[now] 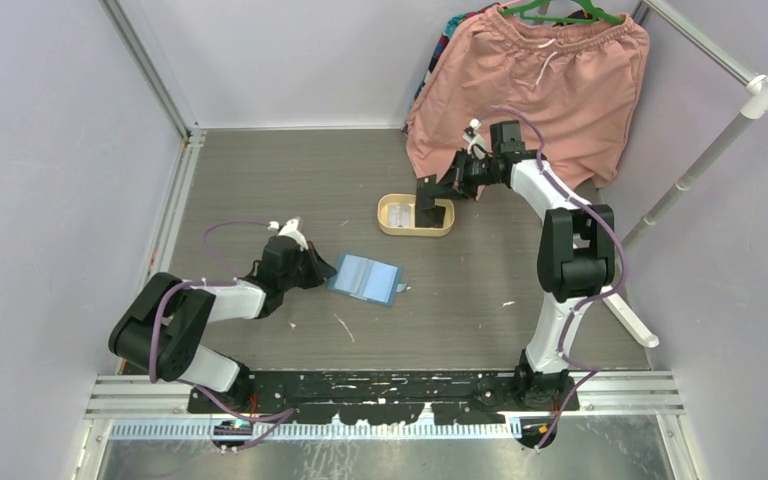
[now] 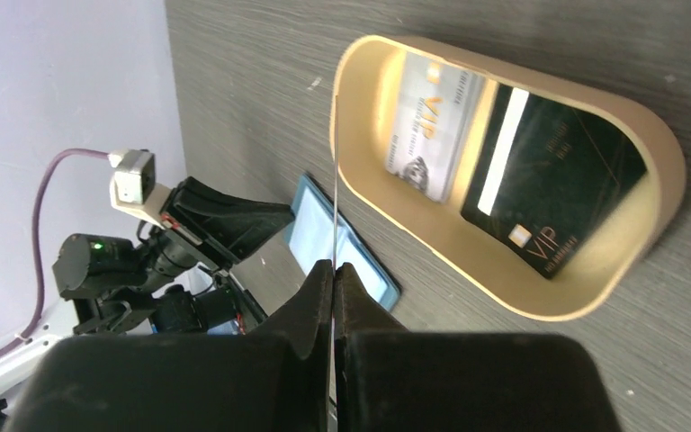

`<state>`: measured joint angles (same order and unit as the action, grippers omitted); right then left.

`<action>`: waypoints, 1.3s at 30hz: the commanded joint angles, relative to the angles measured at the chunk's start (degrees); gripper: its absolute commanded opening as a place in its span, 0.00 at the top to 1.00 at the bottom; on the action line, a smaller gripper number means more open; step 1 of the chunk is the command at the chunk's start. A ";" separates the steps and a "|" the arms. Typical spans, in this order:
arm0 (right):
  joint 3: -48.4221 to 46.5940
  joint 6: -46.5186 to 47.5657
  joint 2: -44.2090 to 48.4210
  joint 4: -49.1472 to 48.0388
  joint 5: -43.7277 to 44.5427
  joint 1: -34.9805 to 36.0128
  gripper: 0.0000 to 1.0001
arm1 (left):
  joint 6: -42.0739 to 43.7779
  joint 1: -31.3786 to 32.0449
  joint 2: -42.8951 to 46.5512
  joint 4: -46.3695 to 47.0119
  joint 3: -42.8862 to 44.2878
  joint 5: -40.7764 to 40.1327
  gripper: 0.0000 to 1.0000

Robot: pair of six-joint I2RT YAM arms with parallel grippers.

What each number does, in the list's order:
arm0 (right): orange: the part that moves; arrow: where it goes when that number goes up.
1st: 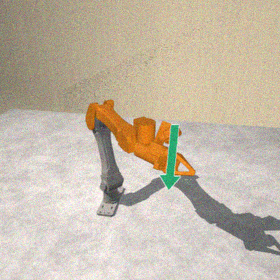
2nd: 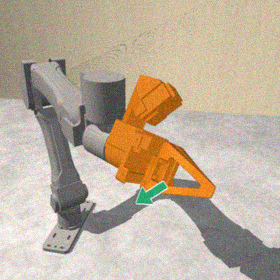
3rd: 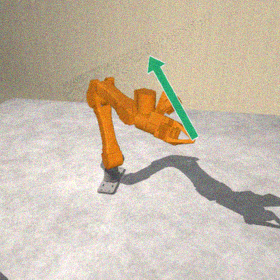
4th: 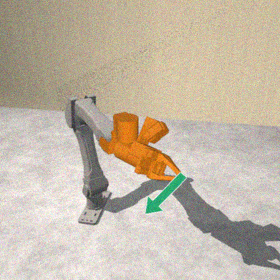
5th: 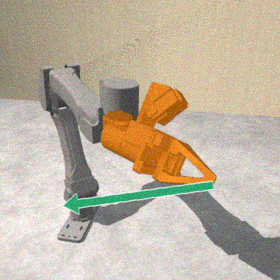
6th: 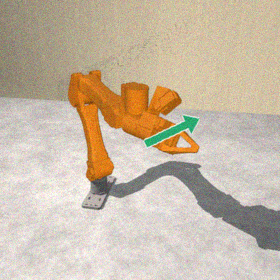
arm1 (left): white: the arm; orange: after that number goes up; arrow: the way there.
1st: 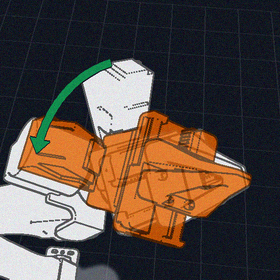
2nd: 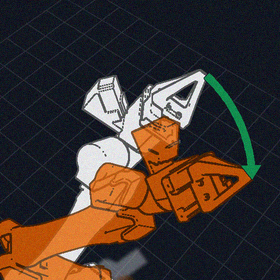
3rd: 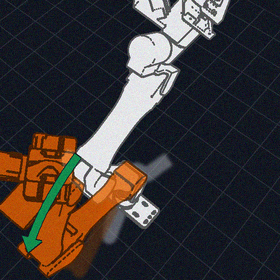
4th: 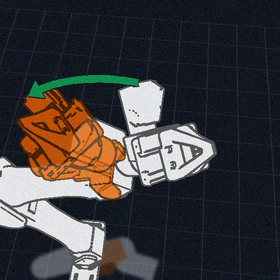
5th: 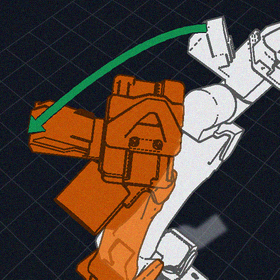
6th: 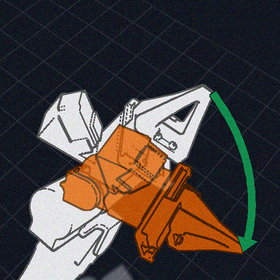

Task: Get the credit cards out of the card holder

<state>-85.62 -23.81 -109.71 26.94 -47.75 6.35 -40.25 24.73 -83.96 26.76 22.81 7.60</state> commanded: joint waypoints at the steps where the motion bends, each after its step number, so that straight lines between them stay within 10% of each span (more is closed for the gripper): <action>1: -0.94 2.83 -1.21 4.56 1.15 -0.57 0.99 | 1.58 -0.30 0.38 -1.36 1.52 0.31 1.00; 39: -2.80 6.13 -5.72 10.86 19.81 -0.47 0.92 | 1.84 -0.91 0.40 -2.07 0.66 0.37 1.00</action>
<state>-86.17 -19.18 -118.76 35.86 -33.19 5.82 -39.97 24.18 -83.99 25.82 23.24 8.12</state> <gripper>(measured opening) 0.057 0.008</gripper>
